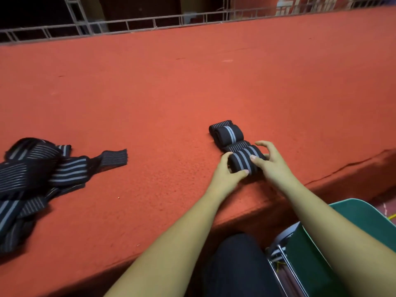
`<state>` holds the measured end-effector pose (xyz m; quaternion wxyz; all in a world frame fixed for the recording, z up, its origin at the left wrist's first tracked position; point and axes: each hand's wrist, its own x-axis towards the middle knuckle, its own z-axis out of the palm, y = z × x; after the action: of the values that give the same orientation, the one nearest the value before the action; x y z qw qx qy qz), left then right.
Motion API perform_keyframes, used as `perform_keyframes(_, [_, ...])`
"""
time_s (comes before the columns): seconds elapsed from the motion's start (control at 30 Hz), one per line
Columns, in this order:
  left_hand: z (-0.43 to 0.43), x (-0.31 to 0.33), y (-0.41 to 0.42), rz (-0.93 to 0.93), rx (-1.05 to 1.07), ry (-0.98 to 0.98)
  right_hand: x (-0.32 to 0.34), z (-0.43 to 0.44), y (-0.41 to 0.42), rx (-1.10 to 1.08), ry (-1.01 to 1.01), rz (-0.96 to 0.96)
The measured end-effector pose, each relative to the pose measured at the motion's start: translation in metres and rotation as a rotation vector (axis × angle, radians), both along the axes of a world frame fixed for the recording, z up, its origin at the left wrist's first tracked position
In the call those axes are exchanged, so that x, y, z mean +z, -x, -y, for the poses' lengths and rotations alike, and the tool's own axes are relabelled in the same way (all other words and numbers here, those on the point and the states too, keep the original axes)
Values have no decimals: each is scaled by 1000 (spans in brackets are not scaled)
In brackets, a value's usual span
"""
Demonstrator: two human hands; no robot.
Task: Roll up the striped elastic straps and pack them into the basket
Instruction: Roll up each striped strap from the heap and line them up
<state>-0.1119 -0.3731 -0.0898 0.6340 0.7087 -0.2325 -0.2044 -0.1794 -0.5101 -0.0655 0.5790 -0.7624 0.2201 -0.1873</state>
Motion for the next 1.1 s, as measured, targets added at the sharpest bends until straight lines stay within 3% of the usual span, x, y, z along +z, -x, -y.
perform_keyframes(0.13, [10, -14, -2, 48, 51, -46, -15, 0, 1, -87, 209, 23])
perform_keyframes(0.3, [13, -24, 0, 303, 204, -258, -23, 1, 3, -149, 355, -22])
perform_keyframes(0.6, [-54, 4, -43, 160, 205, -164, 22, -13, -9, -157, 519, -37])
perform_keyframes(0.8, [-167, 42, -84, 302, 410, -309, 40, -97, -55, 80, 577, 14])
perform_keyframes(1.1, [-338, 42, -142, 591, 638, -706, 21, -233, -162, 428, 481, -220])
